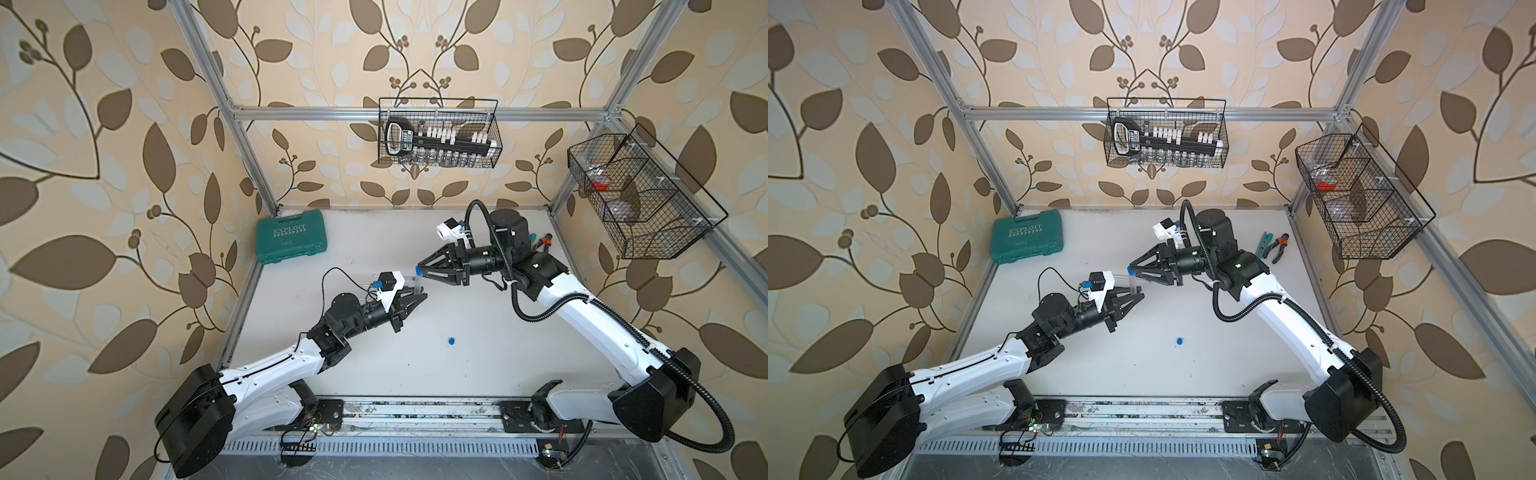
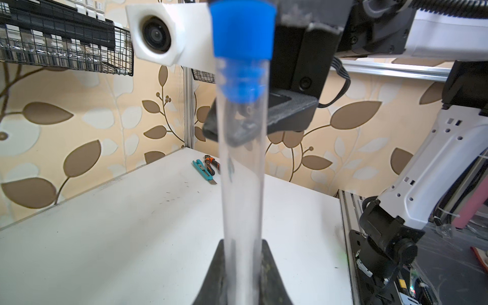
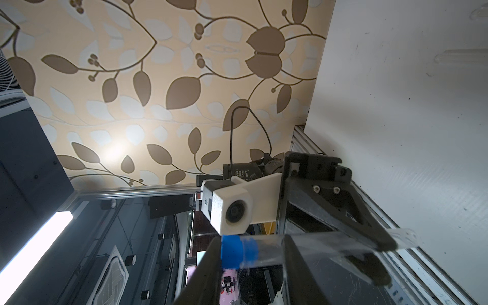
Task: Insert stoppers into test tubes
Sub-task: Insert the stopper into the test tube.
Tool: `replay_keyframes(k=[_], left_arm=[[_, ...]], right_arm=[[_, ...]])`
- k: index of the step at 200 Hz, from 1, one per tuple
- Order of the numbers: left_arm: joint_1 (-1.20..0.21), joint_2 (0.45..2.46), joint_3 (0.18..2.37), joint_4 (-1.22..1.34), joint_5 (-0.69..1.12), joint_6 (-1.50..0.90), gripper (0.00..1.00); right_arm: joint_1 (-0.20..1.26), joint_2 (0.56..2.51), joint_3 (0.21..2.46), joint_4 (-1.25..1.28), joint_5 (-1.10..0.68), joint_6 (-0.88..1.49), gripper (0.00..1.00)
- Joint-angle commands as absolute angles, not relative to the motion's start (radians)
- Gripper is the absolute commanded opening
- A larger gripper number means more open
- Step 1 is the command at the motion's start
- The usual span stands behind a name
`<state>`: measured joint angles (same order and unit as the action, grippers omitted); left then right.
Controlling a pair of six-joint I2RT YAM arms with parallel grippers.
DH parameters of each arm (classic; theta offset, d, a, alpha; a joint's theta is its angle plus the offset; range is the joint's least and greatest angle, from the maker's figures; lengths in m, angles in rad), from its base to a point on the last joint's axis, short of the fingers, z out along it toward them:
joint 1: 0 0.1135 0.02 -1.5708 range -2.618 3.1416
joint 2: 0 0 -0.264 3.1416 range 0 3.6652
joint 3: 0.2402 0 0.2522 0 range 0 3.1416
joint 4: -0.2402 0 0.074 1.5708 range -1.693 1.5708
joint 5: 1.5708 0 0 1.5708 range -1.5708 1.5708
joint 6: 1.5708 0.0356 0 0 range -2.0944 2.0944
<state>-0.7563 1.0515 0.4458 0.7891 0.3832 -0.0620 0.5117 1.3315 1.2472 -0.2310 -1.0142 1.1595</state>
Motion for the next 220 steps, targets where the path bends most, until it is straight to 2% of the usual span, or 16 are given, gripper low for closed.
replay_keyframes(k=[1,105,220], left_arm=[[-0.747,1.036,0.521,0.930,0.417,-0.047,0.00],[-0.747,0.976,0.618,0.890,0.399,0.033,0.00],[-0.746,0.957,0.715,0.910,0.378,0.057,0.00]], right_arm=[[0.521,1.342,1.203,-0.266,-1.014,1.154,0.32],[0.522,1.351,1.163,-0.383,-0.981,1.069,0.25],[0.520,1.342,1.022,-0.372,-0.962,1.045,0.20]])
